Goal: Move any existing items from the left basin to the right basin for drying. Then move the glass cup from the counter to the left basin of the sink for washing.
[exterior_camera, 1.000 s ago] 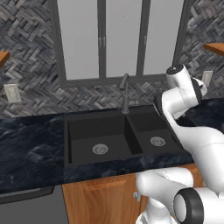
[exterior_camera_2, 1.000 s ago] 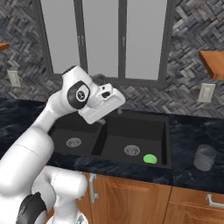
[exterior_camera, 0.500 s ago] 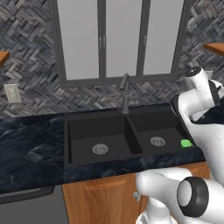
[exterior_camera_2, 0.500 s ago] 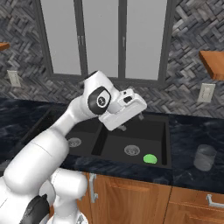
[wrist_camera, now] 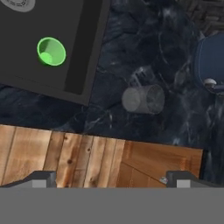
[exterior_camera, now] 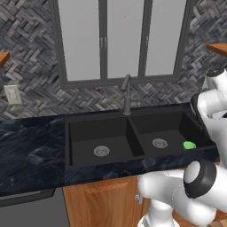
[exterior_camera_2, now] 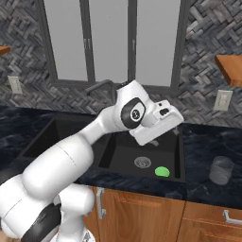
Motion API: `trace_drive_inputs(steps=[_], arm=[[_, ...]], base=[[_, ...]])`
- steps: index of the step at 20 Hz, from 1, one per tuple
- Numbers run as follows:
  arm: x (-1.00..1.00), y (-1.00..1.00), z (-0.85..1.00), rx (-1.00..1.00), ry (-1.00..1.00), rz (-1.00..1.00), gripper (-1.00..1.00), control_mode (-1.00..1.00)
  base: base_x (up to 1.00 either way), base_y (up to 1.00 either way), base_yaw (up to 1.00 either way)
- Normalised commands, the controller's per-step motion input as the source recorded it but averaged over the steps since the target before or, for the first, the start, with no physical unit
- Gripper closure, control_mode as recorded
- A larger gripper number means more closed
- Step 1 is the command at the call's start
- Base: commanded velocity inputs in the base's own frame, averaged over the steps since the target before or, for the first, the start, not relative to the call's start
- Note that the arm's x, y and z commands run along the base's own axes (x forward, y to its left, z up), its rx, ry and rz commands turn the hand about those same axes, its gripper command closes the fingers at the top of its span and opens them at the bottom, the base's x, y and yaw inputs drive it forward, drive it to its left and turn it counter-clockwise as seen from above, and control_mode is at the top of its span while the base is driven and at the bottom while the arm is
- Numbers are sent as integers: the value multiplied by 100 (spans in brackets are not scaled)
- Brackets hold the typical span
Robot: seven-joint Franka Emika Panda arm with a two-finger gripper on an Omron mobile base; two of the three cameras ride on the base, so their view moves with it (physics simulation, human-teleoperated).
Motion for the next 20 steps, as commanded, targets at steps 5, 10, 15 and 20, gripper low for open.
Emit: trace_drive_inputs(steps=[5, 10, 15, 20], arm=[[-6, -43, -18, 6, 0, -1, -100, -100], [-5, -39, -8, 5, 0, -4, -100, -100], [-11, -46, -10, 7, 0, -4, -100, -100], [-15, -25, -21, 1, 0, -9, -100, -100]], base=[[0, 0, 0], [0, 0, 0], [0, 0, 0], [0, 0, 0]])
